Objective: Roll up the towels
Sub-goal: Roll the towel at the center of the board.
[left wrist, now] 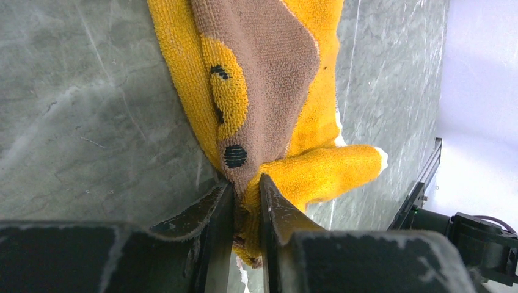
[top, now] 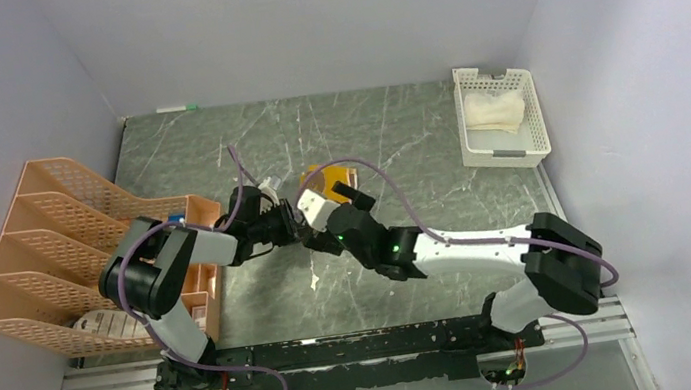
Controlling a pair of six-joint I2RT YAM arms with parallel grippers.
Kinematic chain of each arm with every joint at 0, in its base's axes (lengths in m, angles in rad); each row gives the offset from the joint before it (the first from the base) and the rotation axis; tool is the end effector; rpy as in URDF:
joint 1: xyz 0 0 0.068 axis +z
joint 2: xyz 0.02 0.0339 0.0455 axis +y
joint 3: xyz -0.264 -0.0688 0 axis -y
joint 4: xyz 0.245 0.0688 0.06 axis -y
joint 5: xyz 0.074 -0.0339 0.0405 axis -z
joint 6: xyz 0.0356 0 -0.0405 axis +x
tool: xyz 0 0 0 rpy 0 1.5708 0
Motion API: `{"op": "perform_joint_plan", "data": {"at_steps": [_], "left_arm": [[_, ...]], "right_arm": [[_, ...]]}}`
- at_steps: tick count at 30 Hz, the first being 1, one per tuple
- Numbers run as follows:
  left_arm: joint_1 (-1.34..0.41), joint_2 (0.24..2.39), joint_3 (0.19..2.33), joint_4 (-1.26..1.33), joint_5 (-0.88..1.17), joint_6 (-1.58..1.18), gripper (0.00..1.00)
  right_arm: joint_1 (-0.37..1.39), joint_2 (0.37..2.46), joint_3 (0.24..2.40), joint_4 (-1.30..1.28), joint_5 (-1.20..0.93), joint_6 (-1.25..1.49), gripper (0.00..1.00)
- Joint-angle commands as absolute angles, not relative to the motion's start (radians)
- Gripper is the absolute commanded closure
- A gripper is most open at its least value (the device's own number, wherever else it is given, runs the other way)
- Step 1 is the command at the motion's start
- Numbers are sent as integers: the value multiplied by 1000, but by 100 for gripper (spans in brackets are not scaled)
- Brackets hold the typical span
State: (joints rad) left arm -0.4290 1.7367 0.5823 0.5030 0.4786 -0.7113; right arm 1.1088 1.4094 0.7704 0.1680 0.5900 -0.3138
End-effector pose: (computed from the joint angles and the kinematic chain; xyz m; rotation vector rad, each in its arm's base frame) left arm 0.2674 -0.1403 0.1101 -0.0501 2.3894 -1.1214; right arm 0.1525 0.2618 0.2291 -0.9852 1.6925 -0.0826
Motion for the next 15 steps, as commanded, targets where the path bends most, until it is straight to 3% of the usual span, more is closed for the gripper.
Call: {"op": "perform_joint_plan", "data": {"at_steps": [1, 6, 15], "left_arm": [[-415, 1763, 589, 455, 477, -688, 70], [-407, 1778, 594, 469, 512, -701, 70], [-398, 1760, 607, 445, 515, -697, 69]], "right_arm": [[1102, 1517, 823, -4, 399, -286, 3], [1101, 1620, 900, -80, 295, -328, 3], [1061, 1790, 983, -90, 313, -413, 8]]}}
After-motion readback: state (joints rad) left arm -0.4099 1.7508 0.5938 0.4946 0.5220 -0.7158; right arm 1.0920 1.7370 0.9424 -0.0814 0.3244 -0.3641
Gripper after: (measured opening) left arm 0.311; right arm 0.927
